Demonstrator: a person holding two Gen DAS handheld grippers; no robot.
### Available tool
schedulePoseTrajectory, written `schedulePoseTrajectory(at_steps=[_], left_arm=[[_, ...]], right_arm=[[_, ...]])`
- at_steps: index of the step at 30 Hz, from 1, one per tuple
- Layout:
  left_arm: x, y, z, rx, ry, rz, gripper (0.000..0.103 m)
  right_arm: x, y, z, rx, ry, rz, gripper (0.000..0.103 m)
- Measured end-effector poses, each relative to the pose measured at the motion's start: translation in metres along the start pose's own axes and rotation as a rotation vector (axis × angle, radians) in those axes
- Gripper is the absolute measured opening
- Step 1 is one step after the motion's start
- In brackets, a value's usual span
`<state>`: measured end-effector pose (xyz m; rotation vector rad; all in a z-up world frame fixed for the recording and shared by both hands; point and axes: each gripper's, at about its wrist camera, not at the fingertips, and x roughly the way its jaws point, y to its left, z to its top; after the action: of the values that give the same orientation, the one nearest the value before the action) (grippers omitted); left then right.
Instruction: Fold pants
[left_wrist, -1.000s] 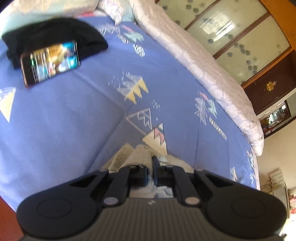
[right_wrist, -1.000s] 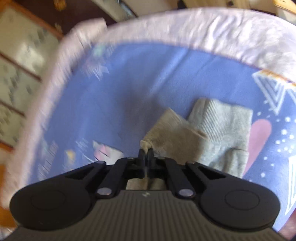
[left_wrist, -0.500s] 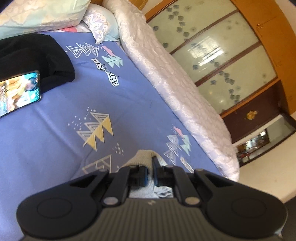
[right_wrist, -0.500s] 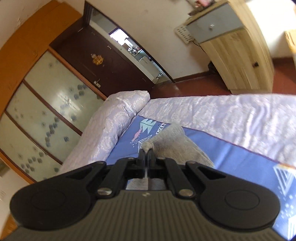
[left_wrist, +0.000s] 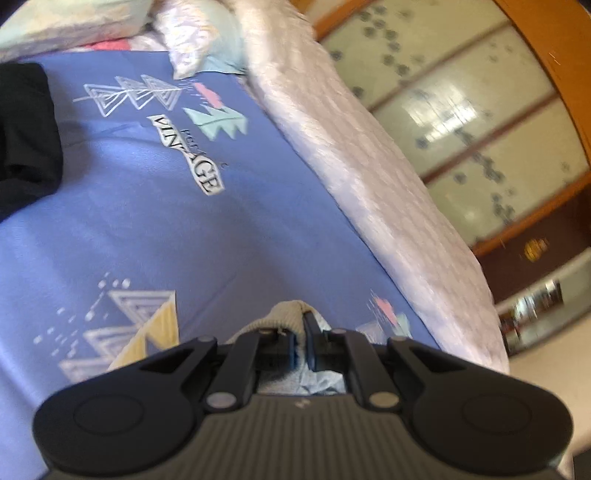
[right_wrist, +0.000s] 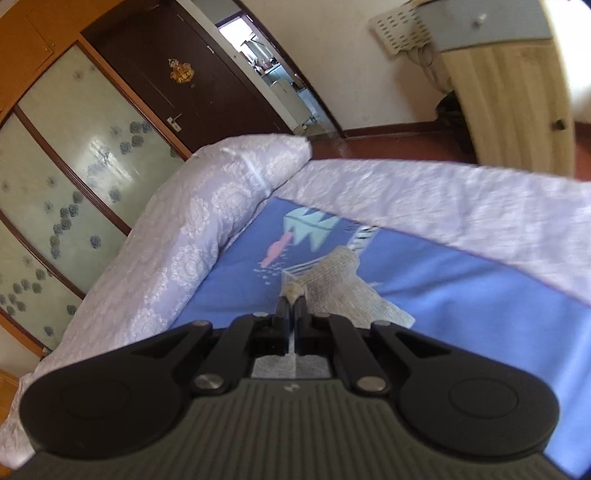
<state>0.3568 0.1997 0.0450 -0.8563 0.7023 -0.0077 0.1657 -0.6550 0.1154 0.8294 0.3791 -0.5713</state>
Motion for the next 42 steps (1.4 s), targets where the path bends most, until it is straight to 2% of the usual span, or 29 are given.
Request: schedulePoseTrajectory(at_steps=[1, 2, 3, 4, 5, 6, 8, 9, 11, 14, 15, 17, 19, 22, 23, 24, 26, 28, 29, 31, 32, 33, 35, 37, 39, 40, 42], left_arm=[[0.011, 0.005, 0.0, -0.02, -0.021, 0.032, 0.007], [0.027, 0.014, -0.001, -0.053, -0.025, 0.087, 0.009], [0.042, 0.025, -0.003, -0.092, 0.004, 0.143, 0.01], [0.054, 0.037, -0.006, -0.129, 0.043, 0.187, 0.014], [0.062, 0.049, -0.01, -0.167, 0.079, 0.221, 0.015], [0.061, 0.058, -0.013, -0.186, 0.087, 0.231, 0.015], [0.047, 0.066, -0.018, -0.17, 0.075, 0.196, 0.022], [0.036, 0.067, -0.022, -0.148, 0.068, 0.183, 0.025], [0.006, 0.067, -0.031, -0.087, 0.066, 0.182, 0.043], [-0.037, 0.065, -0.049, 0.019, 0.078, 0.19, 0.046], [-0.053, 0.065, -0.056, 0.049, 0.088, 0.186, 0.049], [-0.079, 0.063, -0.072, 0.096, 0.114, 0.174, 0.064], [-0.098, 0.066, -0.092, 0.128, 0.15, 0.191, 0.072], [-0.113, 0.074, -0.119, 0.147, 0.217, 0.21, 0.073], [-0.118, 0.077, -0.126, 0.148, 0.23, 0.219, 0.073], [-0.124, 0.08, -0.131, 0.148, 0.236, 0.229, 0.073], [-0.133, 0.086, -0.135, 0.144, 0.244, 0.246, 0.073], [-0.141, 0.09, -0.136, 0.14, 0.245, 0.246, 0.073], [-0.146, 0.092, -0.135, 0.137, 0.244, 0.24, 0.074], [-0.151, 0.093, -0.136, 0.131, 0.246, 0.216, 0.081], [-0.151, 0.093, -0.137, 0.13, 0.249, 0.204, 0.082], [-0.149, 0.093, -0.137, 0.128, 0.252, 0.19, 0.083], [-0.144, 0.094, -0.14, 0.114, 0.265, 0.152, 0.09], [-0.135, 0.097, -0.146, 0.089, 0.299, 0.123, 0.093], [-0.122, 0.1, -0.153, 0.065, 0.329, 0.127, 0.091], [-0.117, 0.1, -0.156, 0.056, 0.324, 0.125, 0.086], [-0.113, 0.096, -0.157, 0.065, 0.318, 0.117, 0.034]], right_arm=[[0.019, 0.007, -0.002, 0.006, 0.012, 0.025, 0.013], [0.039, 0.012, -0.004, -0.007, 0.035, 0.033, 0.038], [0.053, 0.017, -0.007, -0.033, 0.055, 0.028, 0.065], [0.065, 0.019, -0.014, -0.047, 0.05, -0.034, 0.067], [0.069, 0.017, -0.02, -0.043, 0.034, -0.058, 0.066], [0.071, 0.011, -0.025, -0.032, 0.036, -0.041, 0.063], [0.069, -0.008, -0.031, -0.012, 0.06, -0.001, 0.057], [0.066, -0.017, -0.033, -0.019, 0.065, -0.004, 0.053], [0.062, -0.036, -0.035, -0.033, 0.088, -0.03, 0.051], [0.061, -0.059, -0.038, -0.007, 0.139, -0.018, 0.048], [0.061, -0.06, -0.04, 0.007, 0.14, -0.012, 0.048], [0.066, -0.06, -0.043, 0.031, 0.149, 0.014, 0.048], [0.077, -0.053, -0.05, 0.046, 0.165, 0.025, 0.049], [0.095, -0.036, -0.066, 0.039, 0.216, 0.051, 0.046], [0.103, -0.029, -0.071, 0.014, 0.237, 0.048, 0.017], [0.106, -0.021, -0.076, -0.054, 0.238, 0.022, 0.003], [0.101, -0.007, -0.081, -0.215, 0.121, -0.108, 0.003], [0.097, -0.018, -0.074, -0.134, 0.081, -0.191, 0.005], [0.092, -0.023, -0.071, -0.087, 0.065, -0.22, 0.013], [0.071, -0.03, -0.068, -0.033, 0.029, -0.272, 0.04], [0.061, -0.034, -0.067, -0.018, 0.038, -0.255, 0.05], [0.046, -0.036, -0.066, -0.006, 0.037, -0.232, 0.05], [0.014, -0.037, -0.066, -0.007, 0.042, -0.164, 0.05], [-0.019, -0.038, -0.071, 0.0, 0.094, -0.072, 0.05], [-0.052, -0.039, -0.081, 0.013, 0.178, 0.03, 0.05], [-0.07, -0.04, -0.089, 0.003, 0.221, 0.078, 0.05], [-0.102, -0.037, -0.11, -0.066, 0.294, 0.162, 0.05]])
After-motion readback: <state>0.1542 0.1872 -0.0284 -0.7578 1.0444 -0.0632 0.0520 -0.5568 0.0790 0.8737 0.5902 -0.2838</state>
